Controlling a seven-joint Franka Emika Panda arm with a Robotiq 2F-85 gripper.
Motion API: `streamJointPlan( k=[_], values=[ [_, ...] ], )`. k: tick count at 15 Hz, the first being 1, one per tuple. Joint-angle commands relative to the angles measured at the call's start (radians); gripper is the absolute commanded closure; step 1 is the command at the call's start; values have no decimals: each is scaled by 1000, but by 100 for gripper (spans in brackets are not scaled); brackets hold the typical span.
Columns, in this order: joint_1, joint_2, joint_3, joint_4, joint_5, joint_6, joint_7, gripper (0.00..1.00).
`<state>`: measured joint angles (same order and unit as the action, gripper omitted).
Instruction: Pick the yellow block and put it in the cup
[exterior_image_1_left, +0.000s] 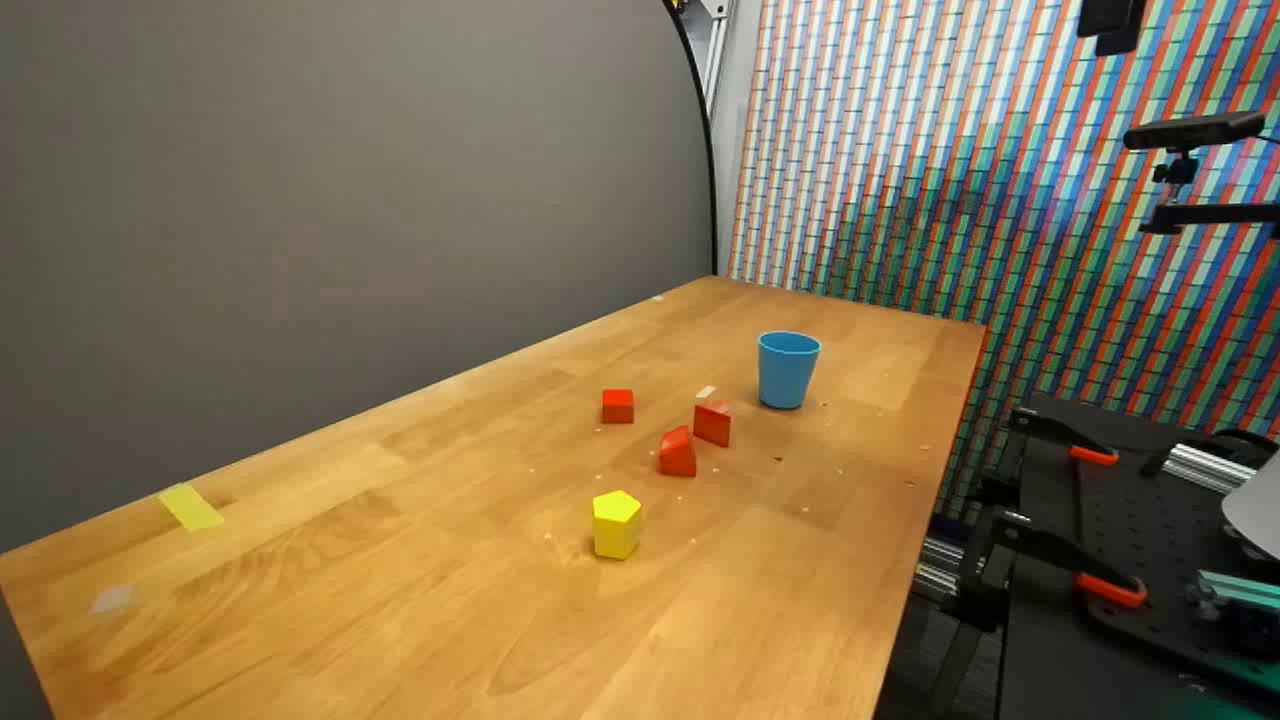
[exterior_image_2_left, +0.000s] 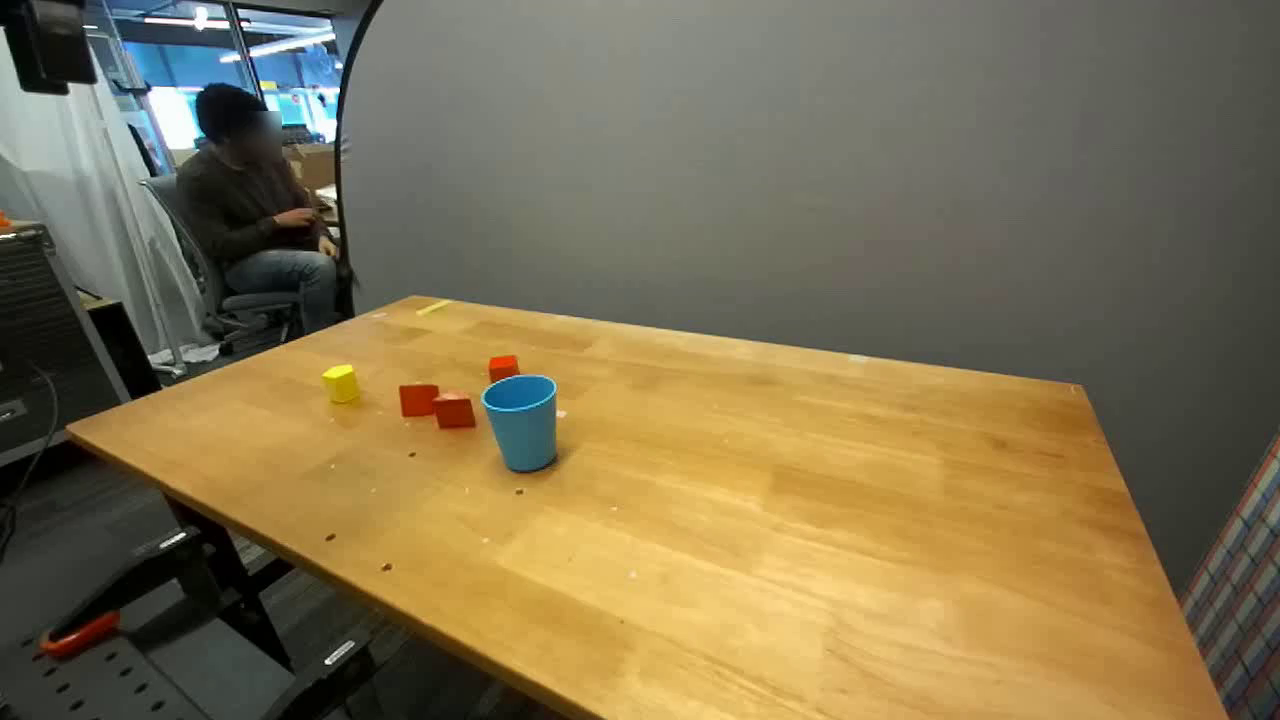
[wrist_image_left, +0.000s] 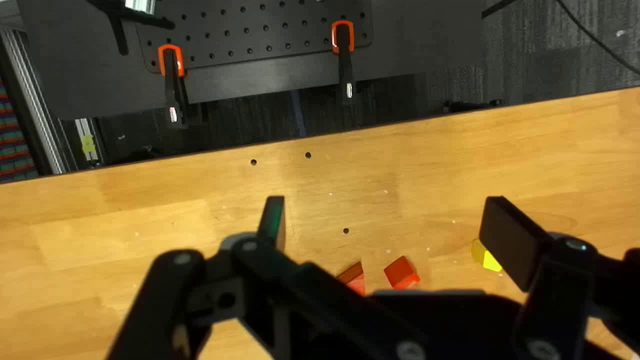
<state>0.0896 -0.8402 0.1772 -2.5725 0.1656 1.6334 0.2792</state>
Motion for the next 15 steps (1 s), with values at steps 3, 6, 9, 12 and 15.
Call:
streamJointPlan(
  k=[3,6,9,12,15],
  values=[
    [-9,-3,6,8,4,-2,-5,0],
    [-9,-3,6,9,4,-2,-5,0],
    [-9,-3,6,9,4,-2,-5,0],
    [-9,-3,6,9,4,-2,-5,0],
    [0,91,69,44,18,50,38,0]
  ],
)
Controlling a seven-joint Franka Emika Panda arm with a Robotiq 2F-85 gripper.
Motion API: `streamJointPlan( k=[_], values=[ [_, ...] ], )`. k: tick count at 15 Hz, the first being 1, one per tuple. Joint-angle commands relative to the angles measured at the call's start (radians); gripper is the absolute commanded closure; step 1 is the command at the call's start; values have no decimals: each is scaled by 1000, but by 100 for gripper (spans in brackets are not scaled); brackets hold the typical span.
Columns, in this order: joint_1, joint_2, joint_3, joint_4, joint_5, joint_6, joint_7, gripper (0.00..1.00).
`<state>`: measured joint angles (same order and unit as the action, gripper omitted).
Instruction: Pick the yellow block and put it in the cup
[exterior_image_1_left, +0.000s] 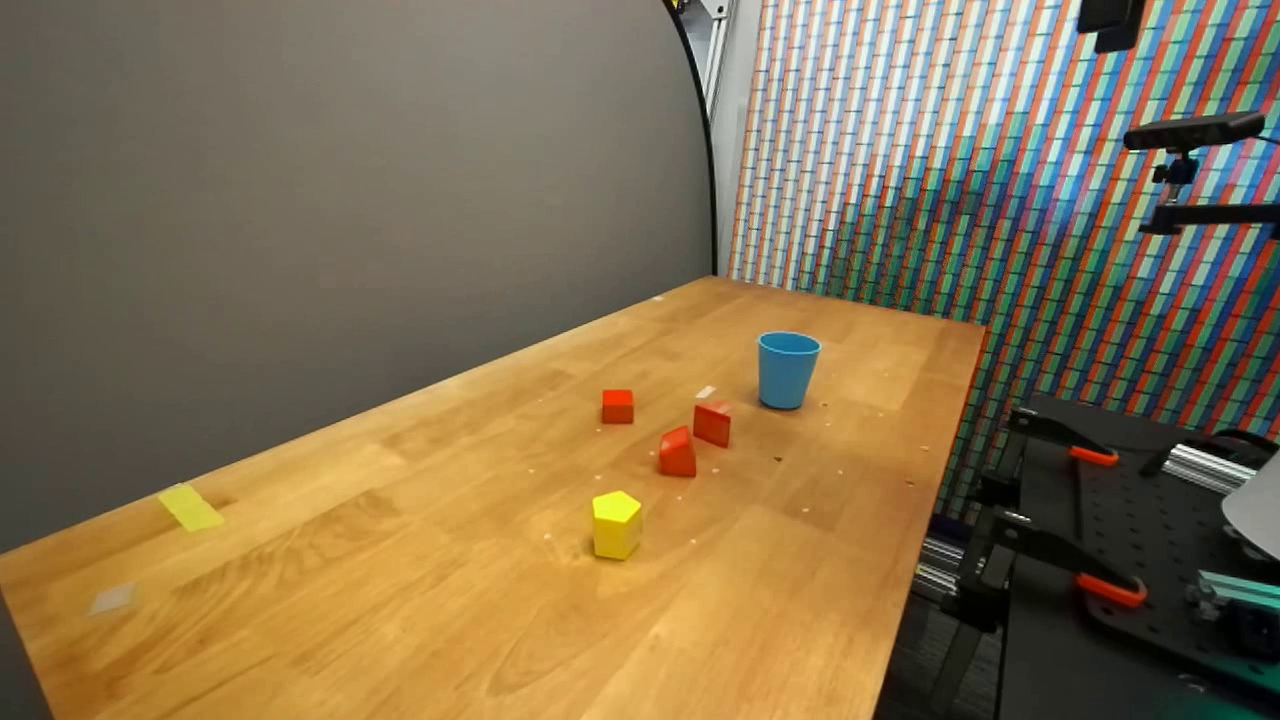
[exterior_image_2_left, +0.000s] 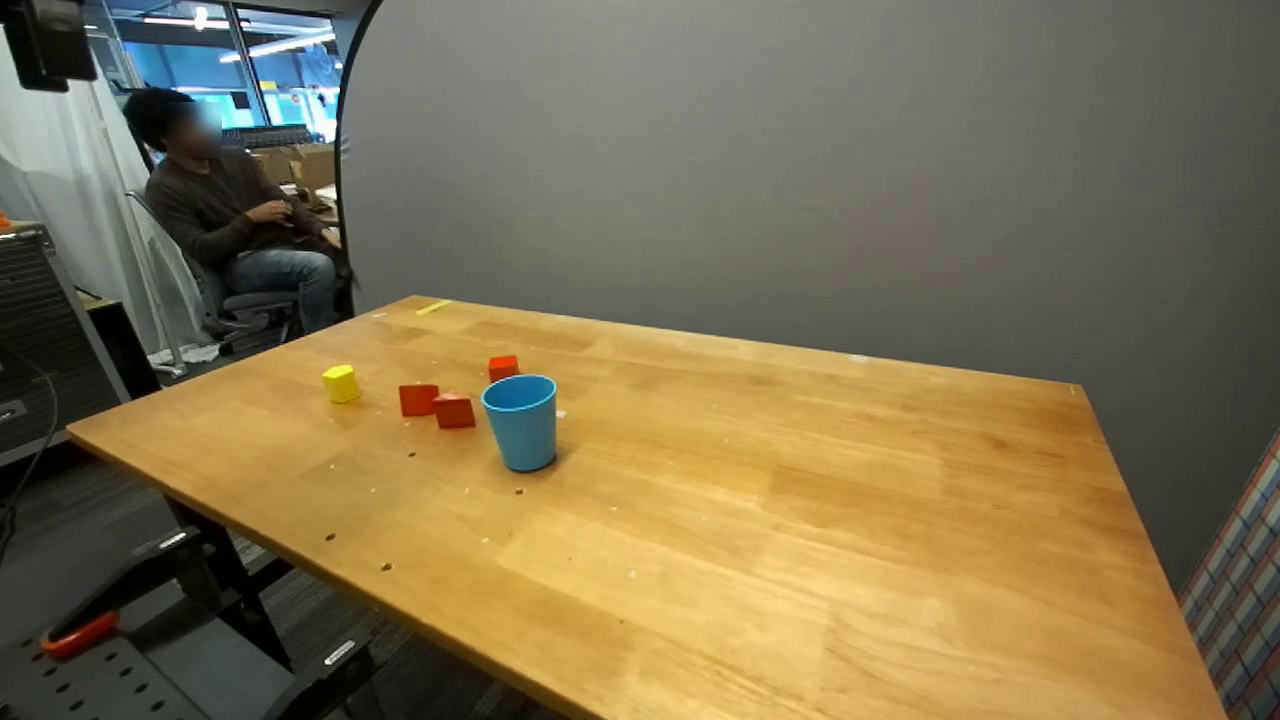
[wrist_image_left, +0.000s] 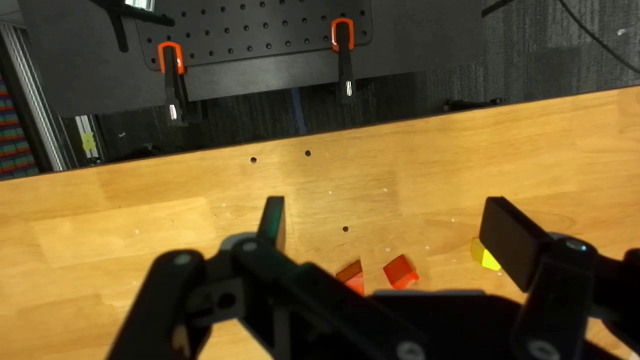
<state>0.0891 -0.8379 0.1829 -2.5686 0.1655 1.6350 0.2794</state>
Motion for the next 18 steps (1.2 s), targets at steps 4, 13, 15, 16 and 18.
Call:
streamJointPlan(
  k=[4,13,15,16,18],
  values=[
    [13,292,231,85,-21,297,142,0],
    [-151,848,513,259,-237,634,297,0],
    [-50,973,398,320,-303,653,306,0],
    [-21,1031,366,358,-319,657,299,0],
    [67,1146,270,447,-324,666,270,0]
  ],
)
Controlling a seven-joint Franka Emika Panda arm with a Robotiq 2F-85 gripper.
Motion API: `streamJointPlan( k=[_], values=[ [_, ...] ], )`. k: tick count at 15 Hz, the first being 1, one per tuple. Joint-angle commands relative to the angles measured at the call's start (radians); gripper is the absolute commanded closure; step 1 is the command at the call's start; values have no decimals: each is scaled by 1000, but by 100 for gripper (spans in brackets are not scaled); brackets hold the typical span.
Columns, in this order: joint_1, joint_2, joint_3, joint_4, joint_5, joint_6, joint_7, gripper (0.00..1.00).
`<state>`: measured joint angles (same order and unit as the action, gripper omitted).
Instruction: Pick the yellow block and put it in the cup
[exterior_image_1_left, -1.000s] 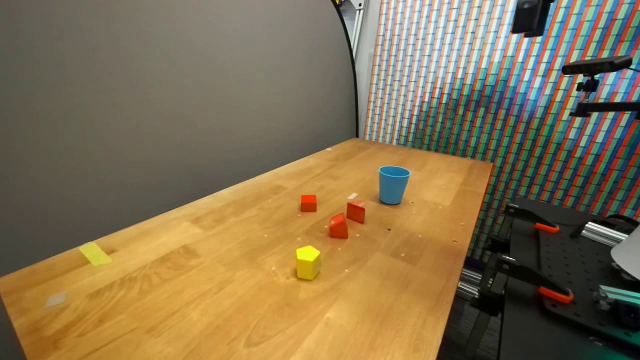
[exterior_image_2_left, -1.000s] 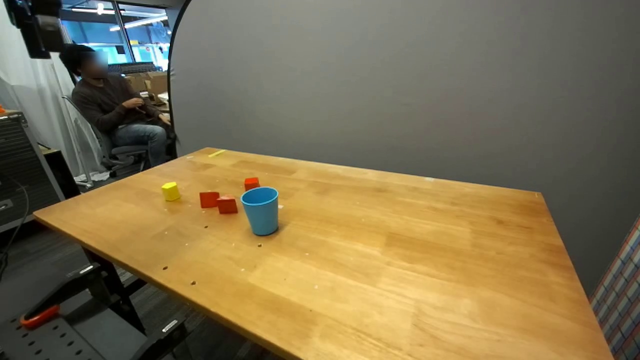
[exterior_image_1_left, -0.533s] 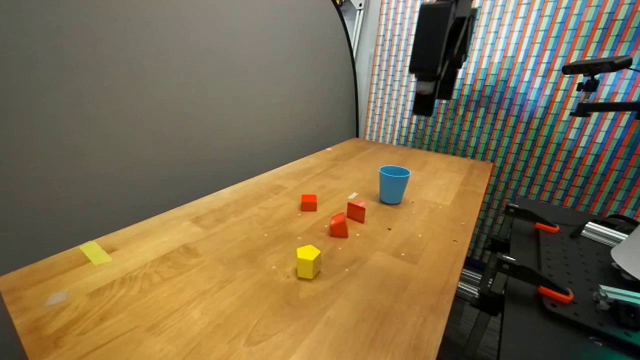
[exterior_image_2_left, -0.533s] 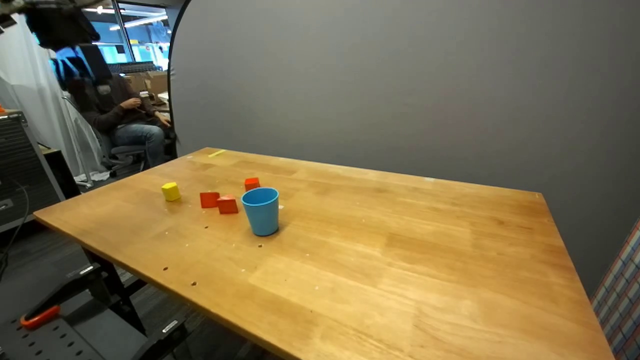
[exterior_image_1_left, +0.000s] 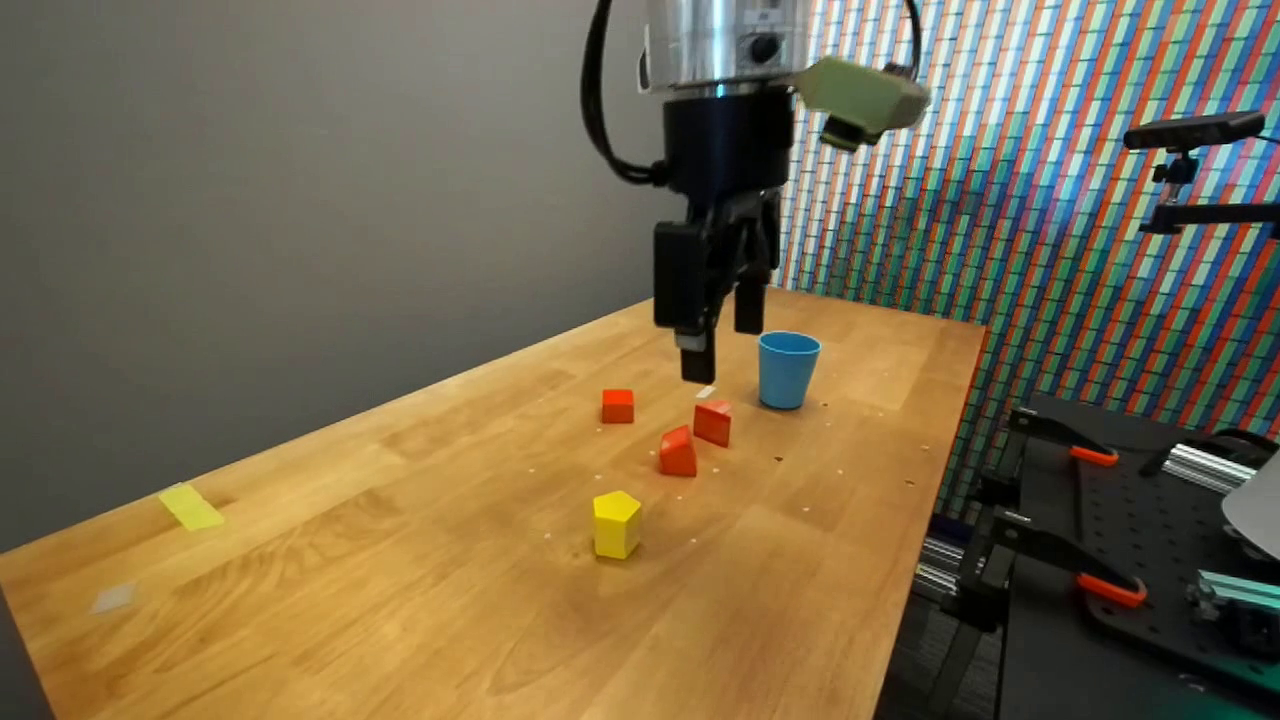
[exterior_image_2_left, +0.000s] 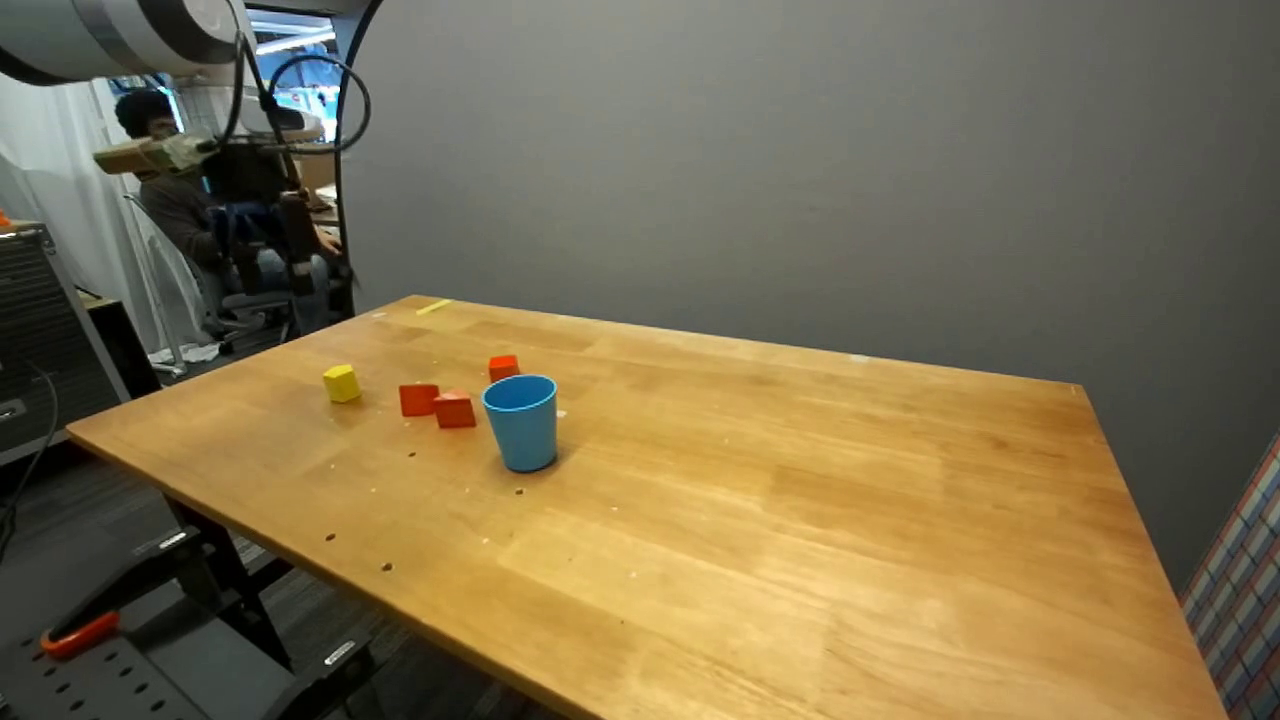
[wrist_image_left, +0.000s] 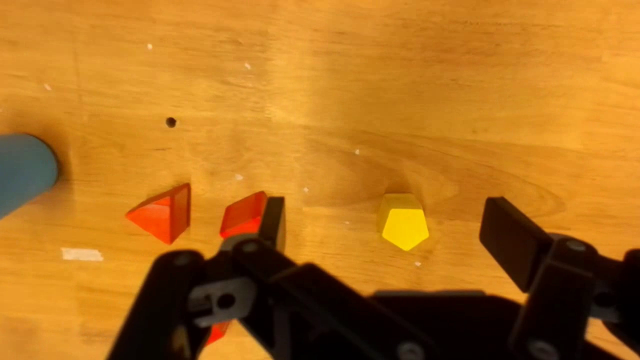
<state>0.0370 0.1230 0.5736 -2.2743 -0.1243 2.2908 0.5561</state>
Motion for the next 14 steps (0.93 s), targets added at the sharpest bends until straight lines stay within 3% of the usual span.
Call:
streamJointPlan(
  k=[1,8,14],
  values=[
    [161,244,-166,203,-19,14,-27,0],
    [285,530,-284,475,178,-15,-186,0],
    [377,532,-409,479,111,16,-109,0]
  ],
)
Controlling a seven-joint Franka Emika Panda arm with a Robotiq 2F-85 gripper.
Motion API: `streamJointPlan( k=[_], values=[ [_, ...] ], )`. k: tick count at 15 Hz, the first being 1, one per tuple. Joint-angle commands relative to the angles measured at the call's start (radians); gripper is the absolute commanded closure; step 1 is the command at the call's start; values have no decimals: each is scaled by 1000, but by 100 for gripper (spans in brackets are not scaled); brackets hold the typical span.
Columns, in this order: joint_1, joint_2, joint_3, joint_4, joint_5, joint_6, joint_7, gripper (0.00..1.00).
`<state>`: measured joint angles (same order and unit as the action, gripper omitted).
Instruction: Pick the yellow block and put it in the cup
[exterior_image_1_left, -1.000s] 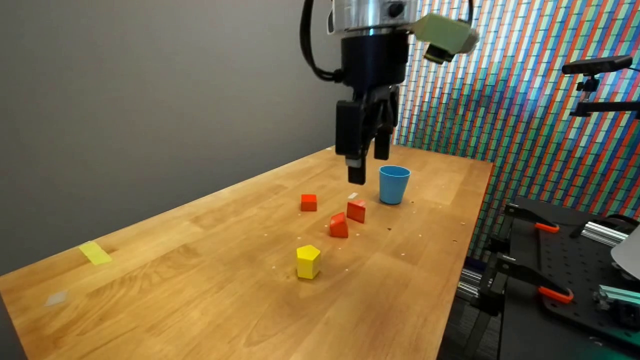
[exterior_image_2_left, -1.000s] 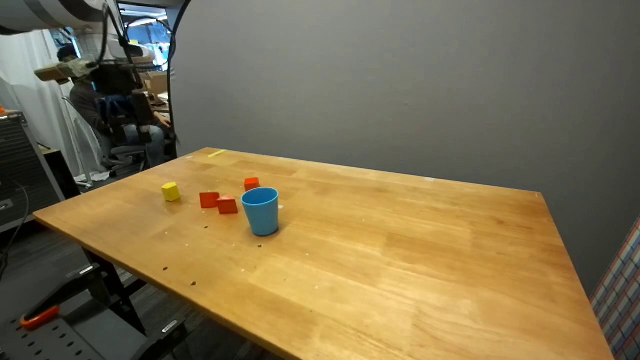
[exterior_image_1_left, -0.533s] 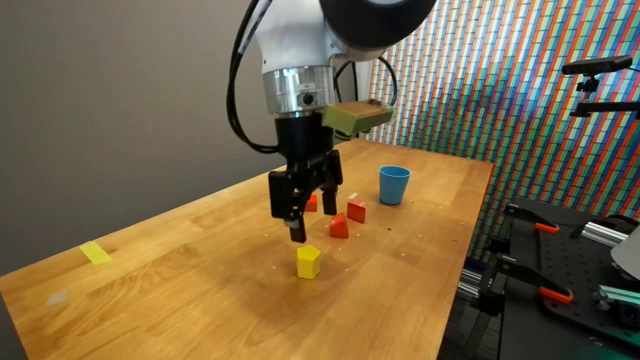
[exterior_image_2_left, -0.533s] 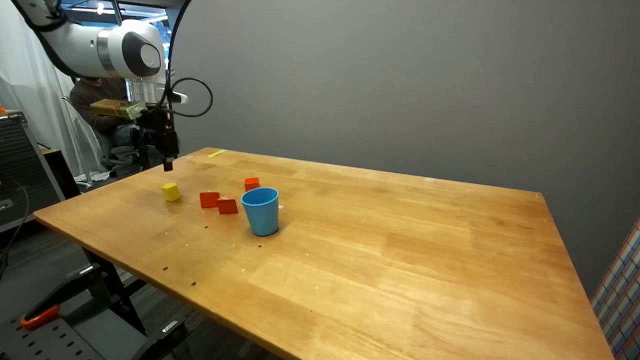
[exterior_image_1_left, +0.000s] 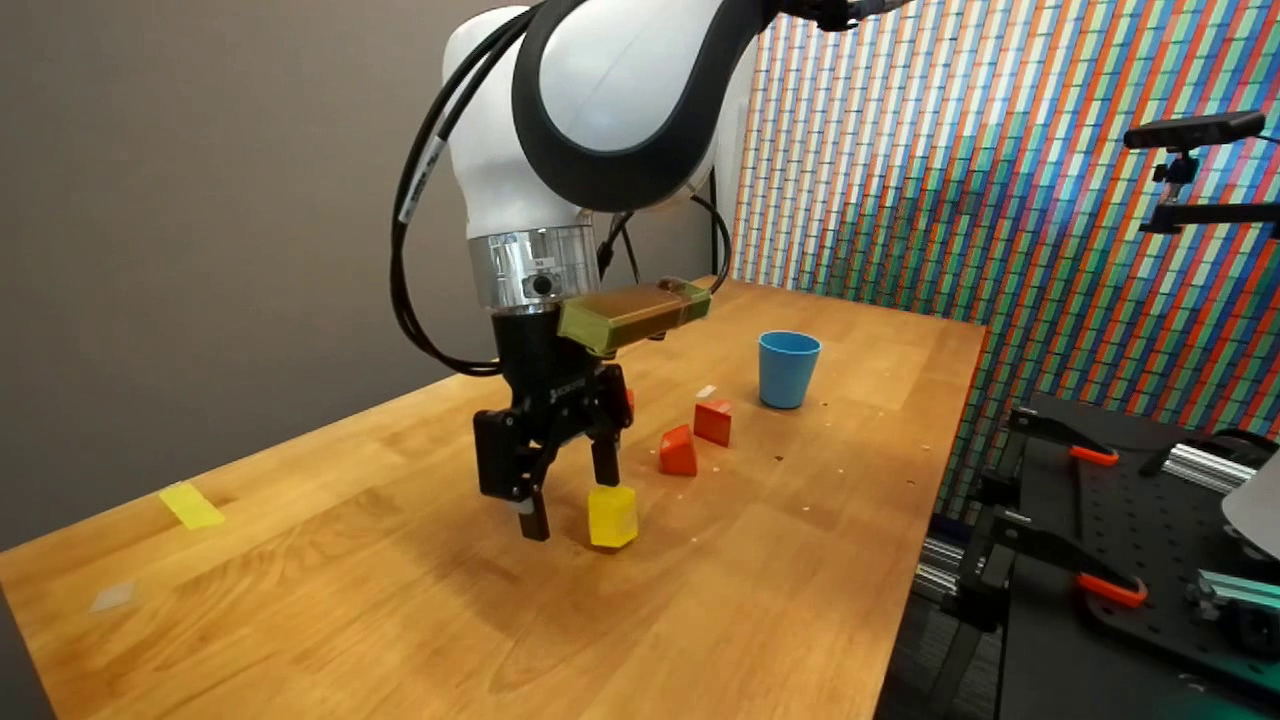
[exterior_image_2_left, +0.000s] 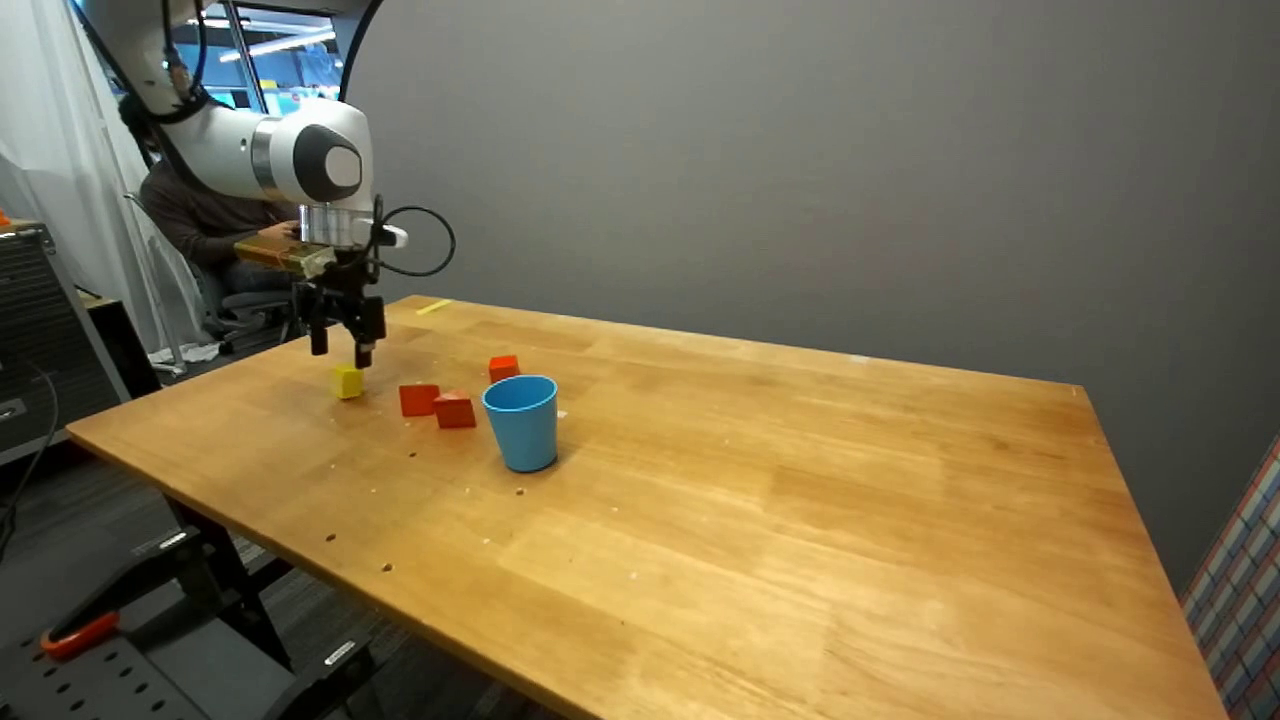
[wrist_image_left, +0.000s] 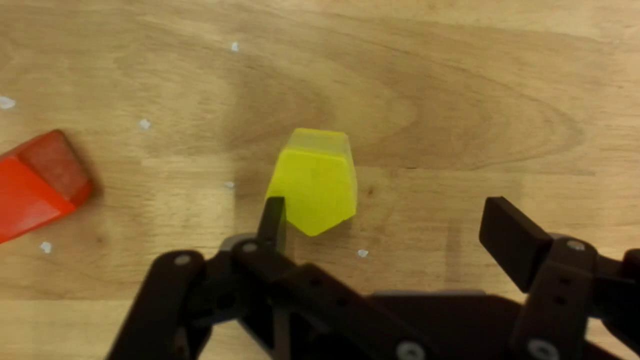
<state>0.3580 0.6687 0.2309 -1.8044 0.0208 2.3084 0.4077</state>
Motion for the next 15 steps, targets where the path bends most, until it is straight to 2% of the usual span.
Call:
streamJointPlan(
  k=[1,9,10,11,15],
  values=[
    [68,-21,-78,-1,-42,-1,48,0],
    [109,-28,-97,-61,-44,16,89,0],
    [116,-41,-107,-77,-55,26,103,25],
    [120,-49,-115,-87,-63,31,115,26],
    [127,-84,-143,-127,-85,60,156,58]
  ],
)
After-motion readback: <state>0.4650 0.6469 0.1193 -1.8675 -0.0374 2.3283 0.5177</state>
